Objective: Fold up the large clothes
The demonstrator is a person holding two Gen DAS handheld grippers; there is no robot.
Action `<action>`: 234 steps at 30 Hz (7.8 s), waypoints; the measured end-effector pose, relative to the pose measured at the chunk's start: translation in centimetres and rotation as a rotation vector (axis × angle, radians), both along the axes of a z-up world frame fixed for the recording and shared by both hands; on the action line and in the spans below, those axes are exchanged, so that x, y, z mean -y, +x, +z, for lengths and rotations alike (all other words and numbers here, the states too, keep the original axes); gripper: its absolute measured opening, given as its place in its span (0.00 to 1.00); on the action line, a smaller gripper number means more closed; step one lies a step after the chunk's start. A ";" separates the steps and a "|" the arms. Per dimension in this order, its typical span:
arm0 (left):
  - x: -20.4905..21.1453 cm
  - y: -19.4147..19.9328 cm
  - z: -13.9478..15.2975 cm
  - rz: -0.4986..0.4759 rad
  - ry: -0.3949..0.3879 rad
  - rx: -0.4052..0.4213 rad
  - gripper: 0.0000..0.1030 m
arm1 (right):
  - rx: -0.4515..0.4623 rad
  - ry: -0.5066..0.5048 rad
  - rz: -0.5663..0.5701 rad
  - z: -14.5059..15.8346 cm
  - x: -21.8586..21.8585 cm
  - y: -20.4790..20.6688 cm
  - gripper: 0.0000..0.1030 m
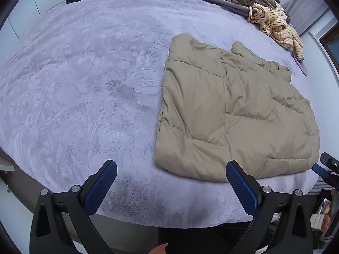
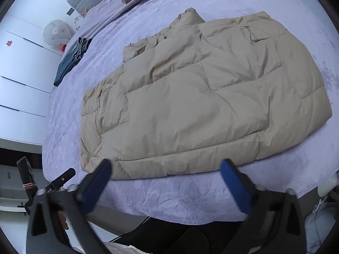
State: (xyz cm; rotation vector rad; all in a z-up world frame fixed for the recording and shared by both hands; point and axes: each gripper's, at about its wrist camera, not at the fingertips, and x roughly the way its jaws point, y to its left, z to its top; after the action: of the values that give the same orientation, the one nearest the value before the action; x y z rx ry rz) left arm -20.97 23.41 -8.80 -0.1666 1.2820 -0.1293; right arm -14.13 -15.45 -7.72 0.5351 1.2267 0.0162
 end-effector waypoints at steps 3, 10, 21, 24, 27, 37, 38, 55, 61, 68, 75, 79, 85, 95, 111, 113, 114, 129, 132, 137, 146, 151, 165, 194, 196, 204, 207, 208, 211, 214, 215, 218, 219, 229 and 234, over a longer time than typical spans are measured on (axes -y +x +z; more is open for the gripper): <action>0.7 0.0 -0.1 -0.020 0.022 -0.002 1.00 | 0.019 -0.027 0.017 0.1 -0.5 0.3 1.00; 1.7 0.9 0.3 0.002 0.051 0.002 1.00 | -0.028 0.004 0.056 -0.2 0.1 1.7 1.00; 5.0 1.8 1.3 0.065 -0.001 -0.010 1.00 | -0.055 0.034 0.111 0.1 3.4 3.9 1.00; 5.6 1.6 1.5 0.089 -0.006 -0.007 1.00 | -0.065 0.039 0.138 0.2 4.0 4.4 1.00; 5.6 1.8 1.5 0.110 0.005 0.008 1.00 | -0.078 0.041 0.169 -0.2 4.3 5.0 1.00; 1.5 6.8 -0.4 0.093 -0.052 -0.013 1.00 | -0.105 0.055 0.128 -1.7 2.3 7.6 1.00; 1.1 7.7 -1.0 0.074 -0.063 -0.028 1.00 | -0.107 0.056 0.101 -1.8 2.0 7.9 1.00; 0.4 17.3 -12.5 -0.236 -0.588 -0.331 1.00 | -0.194 0.028 -0.030 -5.2 -0.5 10.5 0.34; 4.6 16.9 -12.9 -0.397 -0.611 -0.336 0.47 | -0.222 0.007 -0.038 -5.8 -0.6 10.7 0.34; 4.6 16.6 -9.4 -0.396 -0.665 -0.305 0.26 | -0.148 -0.061 0.002 -3.7 -0.1 11.6 0.20; 7.7 15.2 -2.2 -0.366 -0.641 -0.234 0.26 | -0.120 -0.050 0.042 -6.8 1.6 14.9 0.17; 11.7 14.1 2.0 -0.321 -0.583 -0.208 0.26 | -0.129 -0.008 0.072 -9.8 2.0 16.6 0.12; 20.1 13.1 5.7 -0.289 -0.462 -0.200 0.26 | -0.140 0.099 0.074 -11.8 3.7 17.3 0.06; 29.3 12.7 8.1 -0.377 -0.303 -0.205 0.30 | -0.021 0.314 -0.084 -8.6 11.4 13.6 0.07; 41.5 13.8 0.4 -0.605 -0.472 -0.354 0.84 | 0.045 0.393 -0.293 -5.9 20.8 -1.1 0.11; 41.8 14.0 -0.3 -0.614 -0.470 -0.346 0.84 | 0.054 0.351 -0.290 -4.5 20.9 -2.8 0.36; 40.6 13.8 -1.0 -0.615 -0.466 -0.343 0.84 | 0.062 0.328 -0.286 -3.8 20.8 -3.5 0.66; 43.3 13.5 4.9 -0.680 -0.366 -0.054 0.84 | 0.128 0.039 -0.090 1.2 13.6 -2.8 0.24; 39.5 14.5 6.7 -0.574 -0.238 0.159 0.84 | 0.152 0.003 -0.146 1.8 15.1 -3.2 0.15; 35.7 19.4 1.8 -0.386 -0.102 0.154 0.84 | 0.147 -0.063 -0.169 2.2 16.1 -3.6 0.13; 45.1 18.6 -0.6 -0.529 -0.074 0.216 0.84 | 0.031 -0.073 -0.352 -0.8 21.1 -7.8 0.12; 51.0 17.2 -0.9 -0.606 -0.066 0.206 0.84 | -0.007 -0.050 -0.441 -3.7 24.3 -10.0 0.12; 50.0 18.1 -2.2 -0.584 -0.060 0.180 0.84 | 0.154 0.084 -0.373 1.2 29.9 -7.1 0.50; 42.8 10.8 1.3 -0.528 0.025 0.103 0.84 | -0.024 0.261 -0.212 -6.7 29.5 2.7 0.18; 41.9 9.3 0.6 -0.505 0.038 0.085 0.84 | 0.001 0.250 -0.167 -5.0 29.2 1.4 0.18; 40.6 7.2 0.6 -0.376 0.017 0.052 0.84 | -0.004 0.208 0.037 -2.5 26.9 -2.5 0.18; 40.7 6.7 1.0 -0.361 0.018 0.053 0.84 | -0.083 0.175 0.072 -4.6 26.1 -3.3 0.18; 40.6 6.5 1.1 -0.355 0.016 0.051 0.84 | -0.103 0.169 0.079 -5.3 25.9 -3.5 0.18; 40.2 5.9 1.3 -0.345 0.020 0.043 0.84 | -0.137 0.193 0.054 -6.6 25.8 -4.0 0.18; 39.7 5.4 1.5 -0.346 0.025 0.040 0.84 | -0.143 0.198 0.038 -6.8 25.9 -4.1 0.18; 39.5 5.3 1.5 -0.344 0.023 0.040 0.87 | -0.147 0.192 0.039 -6.8 25.8 -4.0 0.18; 38.8 4.9 1.4 -0.335 0.032 0.050 0.98 | -0.148 0.169 0.031 -6.6 25.7 -4.3 0.19; 38.6 4.9 1.3 -0.336 0.026 0.046 0.98 | -0.150 0.166 0.021 -6.6 25.6 -4.2 0.20; 36.3 3.7 1.3 -0.332 0.014 0.039 0.98 | -0.120 0.124 -0.058 -4.8 23.7 -4.6 0.44; 35.2 3.5 1.4 -0.339 0.011 0.039 0.98 | -0.046 0.076 -0.095 -2.4 22.3 -5.4 0.60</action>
State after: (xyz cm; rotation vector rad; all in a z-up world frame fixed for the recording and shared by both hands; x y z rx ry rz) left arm -17.49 -11.82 -7.38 0.0646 1.2637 -0.4140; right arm -19.54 -37.71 -10.13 0.6623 1.2477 -0.0304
